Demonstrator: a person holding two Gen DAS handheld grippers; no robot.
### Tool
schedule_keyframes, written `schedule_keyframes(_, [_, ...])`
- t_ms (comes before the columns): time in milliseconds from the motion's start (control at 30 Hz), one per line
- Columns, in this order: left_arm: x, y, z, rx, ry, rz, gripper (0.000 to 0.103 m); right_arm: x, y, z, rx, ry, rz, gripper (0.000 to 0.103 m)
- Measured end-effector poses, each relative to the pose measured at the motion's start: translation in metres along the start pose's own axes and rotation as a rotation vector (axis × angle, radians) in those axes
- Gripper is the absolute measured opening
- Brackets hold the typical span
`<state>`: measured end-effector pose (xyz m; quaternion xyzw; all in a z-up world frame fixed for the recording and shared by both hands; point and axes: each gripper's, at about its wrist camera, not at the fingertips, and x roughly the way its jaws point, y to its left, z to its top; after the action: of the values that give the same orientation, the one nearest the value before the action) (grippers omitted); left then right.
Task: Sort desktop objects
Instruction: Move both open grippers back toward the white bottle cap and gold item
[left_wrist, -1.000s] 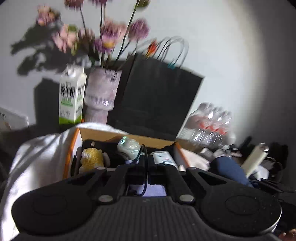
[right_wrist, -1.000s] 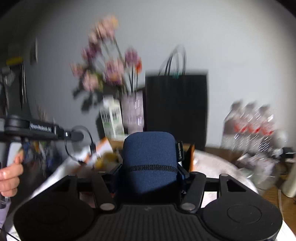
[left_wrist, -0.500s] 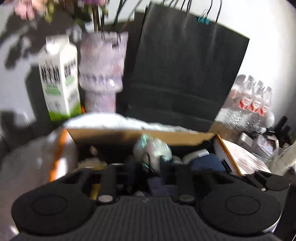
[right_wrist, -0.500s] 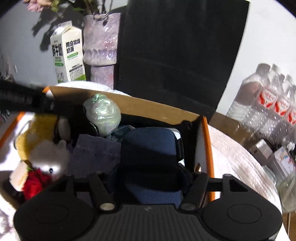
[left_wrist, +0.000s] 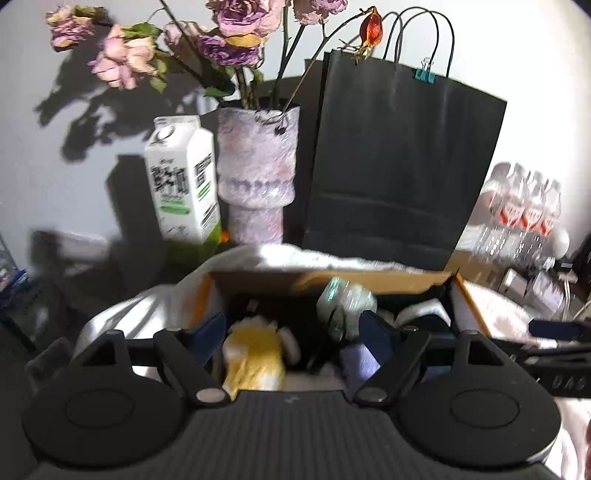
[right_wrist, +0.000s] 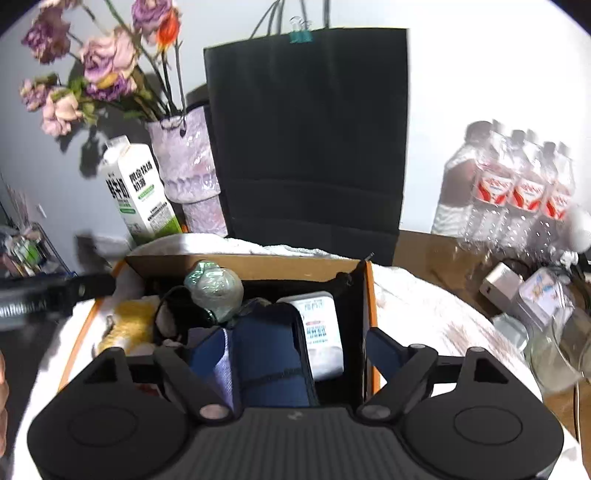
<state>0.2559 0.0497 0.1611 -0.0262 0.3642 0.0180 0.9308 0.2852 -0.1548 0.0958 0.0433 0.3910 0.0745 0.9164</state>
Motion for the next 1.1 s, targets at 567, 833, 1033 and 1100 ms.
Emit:
schedule_keyframes(567, [-0.178,0.012,-0.249,0.137,-0.174,-0.085,0.094,-0.147,-0.036,-0.248,0.078,-0.211,0.160,0.093])
schedule_keyframes(833, [-0.240,0.025,-0.323,0.025,-0.129,-0.210,0.098,-0.194,-0.009,-0.341,0.087,-0.300,0.040,0.094])
schedule_keyframes(1033, [-0.240,0.016,-0.320,0.086,-0.206,-0.109,0.100,-0.207,0.019,-0.361,-0.032,-0.297,0.027,0.094])
schedule_keyframes(1100, [-0.227,0.015,-0.320,0.064,-0.163,-0.130,0.099,-0.208,0.024,-0.357,-0.054,-0.328,0.006,0.094])
